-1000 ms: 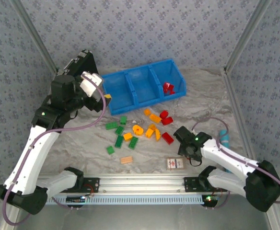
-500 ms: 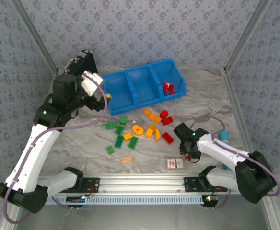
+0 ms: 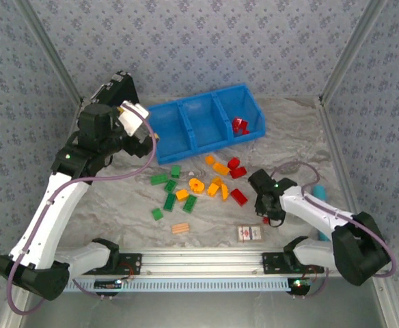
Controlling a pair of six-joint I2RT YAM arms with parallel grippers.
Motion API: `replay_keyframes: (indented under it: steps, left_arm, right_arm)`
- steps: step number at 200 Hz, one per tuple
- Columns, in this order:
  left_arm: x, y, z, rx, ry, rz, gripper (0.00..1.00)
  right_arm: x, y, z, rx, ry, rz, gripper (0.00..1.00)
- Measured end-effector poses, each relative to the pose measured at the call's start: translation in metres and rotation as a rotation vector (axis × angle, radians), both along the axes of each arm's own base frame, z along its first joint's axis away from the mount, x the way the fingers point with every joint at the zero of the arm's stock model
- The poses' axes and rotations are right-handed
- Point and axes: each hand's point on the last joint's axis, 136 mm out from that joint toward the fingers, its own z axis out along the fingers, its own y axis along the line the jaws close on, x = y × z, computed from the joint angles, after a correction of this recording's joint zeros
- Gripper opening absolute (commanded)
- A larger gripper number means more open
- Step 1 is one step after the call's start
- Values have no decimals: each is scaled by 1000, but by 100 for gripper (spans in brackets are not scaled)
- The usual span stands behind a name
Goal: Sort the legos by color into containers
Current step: Pick up the lego from the bottom-right of the table, then place the lego in the container.
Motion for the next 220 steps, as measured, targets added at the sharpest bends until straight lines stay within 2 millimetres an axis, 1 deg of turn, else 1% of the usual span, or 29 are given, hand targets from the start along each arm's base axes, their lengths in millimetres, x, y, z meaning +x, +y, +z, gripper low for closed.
replay_keyframes:
  steps: [12, 24, 42, 61, 86, 98, 112, 125, 137, 159, 167, 178, 191, 206, 220]
  left_arm:
    - [2, 0, -2, 9, 2, 3, 100]
    - [4, 0, -4, 16, 7, 4, 100]
    - [5, 0, -6, 23, 10, 5, 100]
    - [6, 0, -5, 21, 5, 6, 100]
    - [6, -2, -6, 14, 3, -3, 100]
    - [7, -3, -8, 10, 6, -7, 100]
    - [7, -5, -9, 8, 10, -12, 100]
    - [8, -6, -10, 6, 11, -16, 100]
    - [8, -6, -10, 7, 13, -17, 100]
    - [10, -8, -13, 7, 21, -20, 100]
    - [11, -9, -15, 8, 27, -23, 100]
    - [12, -9, -17, 11, 32, -23, 100]
    - [14, -9, -19, 13, 37, -23, 100]
    - [15, -10, -22, 16, 46, -23, 100]
    - [18, -11, -26, 20, 57, -23, 100]
  right_arm:
    - [19, 7, 15, 13, -33, 19, 23]
    - [47, 17, 35, 24, -78, 47, 23]
    - [99, 33, 69, 36, -161, 112, 24]
    - [160, 49, 109, 32, -260, 200, 24]
    - [237, 62, 156, 6, -398, 287, 24]
    - [269, 63, 172, -8, -452, 312, 24]
    - [299, 64, 182, -24, -495, 332, 25]
    - [325, 66, 184, -37, -524, 344, 25]
    - [346, 68, 181, -47, -540, 355, 26]
    - [378, 74, 167, -58, -549, 367, 27]
    - [388, 77, 158, -58, -546, 370, 28]
    - [397, 80, 148, -57, -537, 377, 30]
    - [403, 83, 133, -49, -517, 383, 31]
    - [404, 82, 117, -44, -486, 385, 33]
    - [403, 80, 107, -39, -463, 385, 36]
